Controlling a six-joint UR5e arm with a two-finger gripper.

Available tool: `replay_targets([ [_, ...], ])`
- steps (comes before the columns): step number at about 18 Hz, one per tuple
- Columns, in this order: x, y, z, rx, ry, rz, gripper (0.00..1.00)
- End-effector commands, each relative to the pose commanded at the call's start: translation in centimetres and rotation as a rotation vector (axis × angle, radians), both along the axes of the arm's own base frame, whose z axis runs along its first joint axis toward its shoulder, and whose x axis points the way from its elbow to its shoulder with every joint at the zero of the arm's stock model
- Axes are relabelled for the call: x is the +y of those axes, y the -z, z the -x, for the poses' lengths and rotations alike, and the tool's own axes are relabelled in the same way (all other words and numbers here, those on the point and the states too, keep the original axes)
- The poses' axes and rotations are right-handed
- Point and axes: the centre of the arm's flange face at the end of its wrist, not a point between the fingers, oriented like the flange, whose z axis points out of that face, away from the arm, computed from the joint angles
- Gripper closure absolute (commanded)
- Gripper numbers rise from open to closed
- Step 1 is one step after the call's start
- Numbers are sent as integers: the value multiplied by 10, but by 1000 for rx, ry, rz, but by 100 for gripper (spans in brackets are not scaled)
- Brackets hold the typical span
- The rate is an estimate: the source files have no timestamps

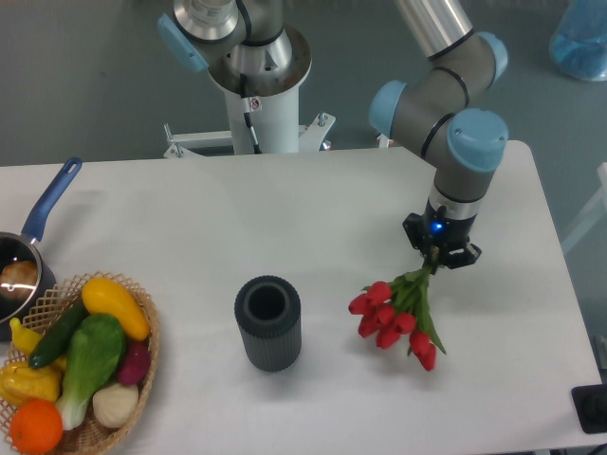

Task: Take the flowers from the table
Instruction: 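Lift the gripped tulip bunch up off the table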

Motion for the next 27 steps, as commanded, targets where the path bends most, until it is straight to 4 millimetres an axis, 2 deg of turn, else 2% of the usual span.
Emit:
replay_targets([
  [4,37,-46,1,17,-56,-112,90],
  [6,49,-65,-8,34,-51,-139,90],
  [12,61,-82,-20,-10,-66,-234,90],
  [27,57,-95,-14,-8,-94,-263,90],
])
